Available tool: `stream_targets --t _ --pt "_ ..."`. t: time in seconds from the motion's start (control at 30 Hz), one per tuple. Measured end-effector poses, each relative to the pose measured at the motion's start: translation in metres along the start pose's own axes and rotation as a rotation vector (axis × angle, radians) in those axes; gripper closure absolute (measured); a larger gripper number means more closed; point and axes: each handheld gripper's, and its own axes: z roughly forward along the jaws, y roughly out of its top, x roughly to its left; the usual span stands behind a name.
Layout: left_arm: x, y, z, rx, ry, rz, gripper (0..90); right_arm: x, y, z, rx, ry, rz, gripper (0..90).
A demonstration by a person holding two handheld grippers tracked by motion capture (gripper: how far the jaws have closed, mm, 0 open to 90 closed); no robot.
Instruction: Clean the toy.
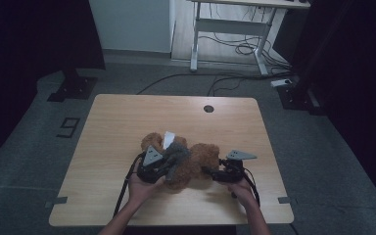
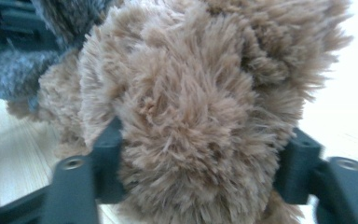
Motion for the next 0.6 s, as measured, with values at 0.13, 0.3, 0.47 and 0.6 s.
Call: stream_targets --t 0.13,0.3,0.47,0.6 --pt "-0.004 0.015 -0.001 0.011 0.011 -0.003 76.4 0.003 0.000 0.000 -0.001 -0.029 -0.013 41.2" --pt "-0.028 0.060 0.011 -0.009 -0.029 0.061 76.3 0.006 0.000 0.002 -0.015 -0.064 -0.019 43.6" --pt "-0.061 0.091 0.062 0.054 -0.087 0.075 76.2 0.009 0.000 0.001 -0.009 -0.082 -0.053 43.9" --pt "-0.065 0.073 0.089 0.087 -0.048 0.114 76.2 0.009 -0.002 0.001 -0.003 -0.095 -0.061 43.8"
